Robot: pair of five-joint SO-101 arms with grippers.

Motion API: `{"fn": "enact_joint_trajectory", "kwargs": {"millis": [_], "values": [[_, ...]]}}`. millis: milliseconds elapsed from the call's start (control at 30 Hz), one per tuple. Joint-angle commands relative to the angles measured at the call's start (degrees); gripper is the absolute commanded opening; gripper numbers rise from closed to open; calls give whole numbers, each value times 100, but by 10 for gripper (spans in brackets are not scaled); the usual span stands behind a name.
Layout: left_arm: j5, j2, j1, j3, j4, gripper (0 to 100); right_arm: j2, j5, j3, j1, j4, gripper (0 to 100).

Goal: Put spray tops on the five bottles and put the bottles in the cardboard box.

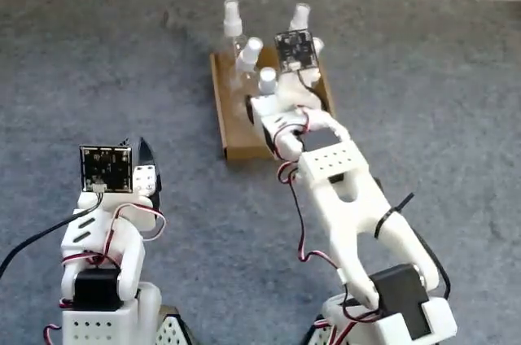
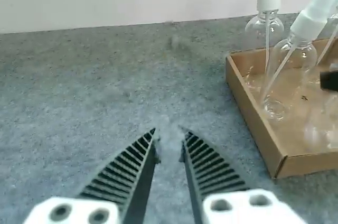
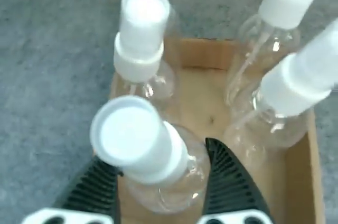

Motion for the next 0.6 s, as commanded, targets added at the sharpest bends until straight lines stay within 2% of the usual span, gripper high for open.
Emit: {"fn": "enact_joint_trajectory", "kwargs": {"millis": [0,567], "values": [[-26,4,145,-22,-123,11,-321,-53,119,48,-215,4],[-26,4,145,-22,-123,10,-321,-53,198,31,-435,11]]}}
